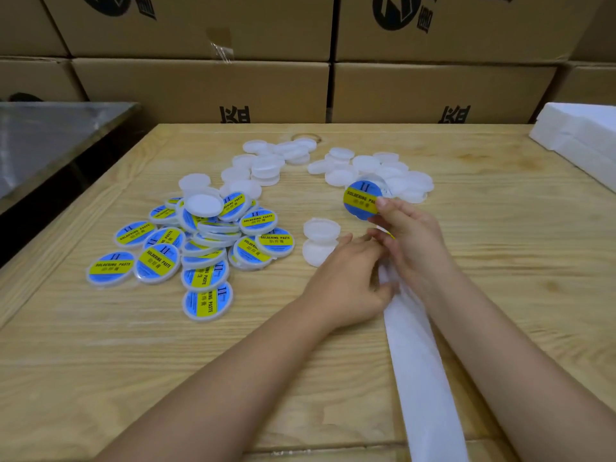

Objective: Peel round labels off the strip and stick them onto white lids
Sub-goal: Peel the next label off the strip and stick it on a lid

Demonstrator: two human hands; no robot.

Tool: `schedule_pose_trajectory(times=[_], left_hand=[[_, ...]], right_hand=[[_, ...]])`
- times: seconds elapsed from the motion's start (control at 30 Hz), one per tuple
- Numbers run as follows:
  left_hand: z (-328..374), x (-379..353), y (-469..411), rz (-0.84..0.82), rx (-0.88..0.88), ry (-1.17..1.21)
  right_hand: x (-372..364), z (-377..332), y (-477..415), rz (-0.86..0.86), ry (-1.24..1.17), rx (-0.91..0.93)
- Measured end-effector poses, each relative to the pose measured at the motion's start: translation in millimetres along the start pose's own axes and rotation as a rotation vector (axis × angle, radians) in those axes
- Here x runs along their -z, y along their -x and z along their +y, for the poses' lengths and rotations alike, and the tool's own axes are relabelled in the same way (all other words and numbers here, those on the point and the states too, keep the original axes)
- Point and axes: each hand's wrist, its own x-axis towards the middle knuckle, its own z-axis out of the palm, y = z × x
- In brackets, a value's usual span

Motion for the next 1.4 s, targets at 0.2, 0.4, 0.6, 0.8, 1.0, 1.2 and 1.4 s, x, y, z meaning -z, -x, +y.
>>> schedule_pose_trajectory(times=[0.2, 0.4, 0.6, 0.8, 1.0, 1.2, 1.4], left_hand=[[-18.2, 18.6, -3.5, 0.343, 0.186, -0.219], [-34.8, 26.4, -5.4, 0.213, 0.428, -0.33], [-39.8, 30.1, -7.2, 0.331, 0.377, -0.099], [-35.3, 37.6, -11.0, 0.379, 0.403, 0.551], [-30.3, 43.0, -9.1, 0.289, 0.471, 0.882], [-28.1, 39.6, -8.7, 0.246, 0.497, 0.959], [-31.3, 37.5, -10.0, 0.265, 0.5, 0.938]], right_hand=[[13.7, 11.3, -9.3, 0.028, -0.14, -0.049], [14.0, 14.7, -10.0, -0.018, -0.071, -0.031], [12.6, 14.8, -8.0, -0.116, -0.077, -0.013], [13.1, 11.4, -3.8, -0.178, -0.117, 0.009], [13.2, 11.3, -3.4, -0.222, -0.076, -0.026], [13.5, 11.8, -4.5, -0.212, -0.075, -0.041], [15.1, 13.7, -9.0, -0.191, -0.019, -0.059]])
